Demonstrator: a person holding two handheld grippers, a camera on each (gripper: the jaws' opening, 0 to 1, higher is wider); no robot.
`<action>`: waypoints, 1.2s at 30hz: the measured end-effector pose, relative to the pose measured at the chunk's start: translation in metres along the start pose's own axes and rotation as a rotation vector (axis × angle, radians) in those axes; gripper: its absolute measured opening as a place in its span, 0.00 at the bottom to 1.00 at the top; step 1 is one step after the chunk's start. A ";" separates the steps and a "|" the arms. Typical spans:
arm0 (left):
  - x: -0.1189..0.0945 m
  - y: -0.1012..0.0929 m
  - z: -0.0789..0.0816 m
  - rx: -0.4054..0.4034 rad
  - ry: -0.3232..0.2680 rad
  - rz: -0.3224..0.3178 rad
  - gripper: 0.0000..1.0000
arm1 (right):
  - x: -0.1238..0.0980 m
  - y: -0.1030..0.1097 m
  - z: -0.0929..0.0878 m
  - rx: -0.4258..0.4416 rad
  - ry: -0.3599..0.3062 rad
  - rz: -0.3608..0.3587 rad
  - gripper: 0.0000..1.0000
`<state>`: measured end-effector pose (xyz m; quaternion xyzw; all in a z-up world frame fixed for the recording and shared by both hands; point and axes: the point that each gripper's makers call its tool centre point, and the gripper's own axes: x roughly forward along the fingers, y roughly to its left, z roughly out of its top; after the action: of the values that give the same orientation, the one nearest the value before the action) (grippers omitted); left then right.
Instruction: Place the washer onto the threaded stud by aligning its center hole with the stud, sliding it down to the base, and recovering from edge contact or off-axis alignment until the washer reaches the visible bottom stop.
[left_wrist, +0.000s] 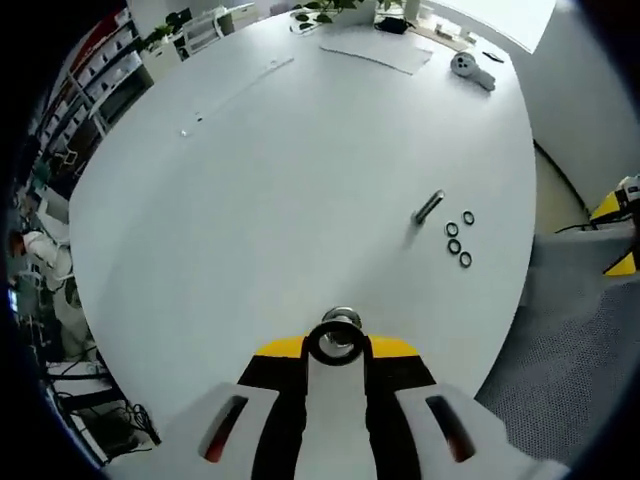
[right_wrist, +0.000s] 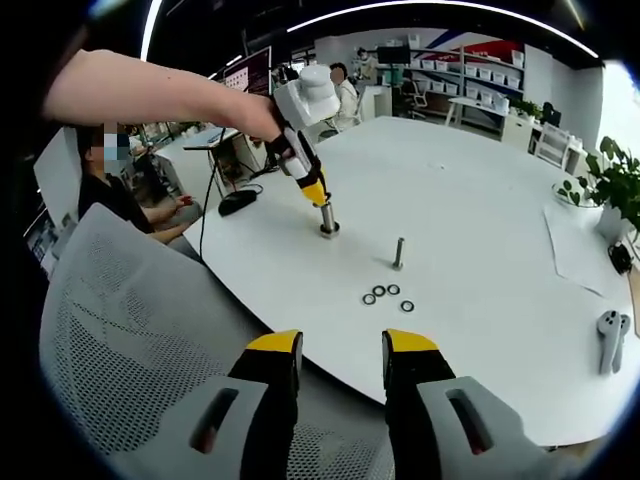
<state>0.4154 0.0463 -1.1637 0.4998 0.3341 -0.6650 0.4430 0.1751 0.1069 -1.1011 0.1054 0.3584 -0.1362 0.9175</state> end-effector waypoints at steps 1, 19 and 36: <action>0.001 0.000 0.001 0.003 0.002 -0.001 0.19 | 0.000 0.000 0.000 0.000 0.000 -0.001 0.34; 0.045 0.008 -0.005 0.093 0.083 0.009 0.19 | 0.001 -0.002 -0.001 0.002 0.007 -0.008 0.34; 0.054 0.000 0.001 0.089 0.036 0.035 0.13 | 0.002 -0.003 -0.002 0.003 0.009 -0.013 0.34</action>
<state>0.4090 0.0317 -1.2149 0.5367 0.3034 -0.6623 0.4256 0.1739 0.1041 -1.1040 0.1051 0.3630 -0.1421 0.9149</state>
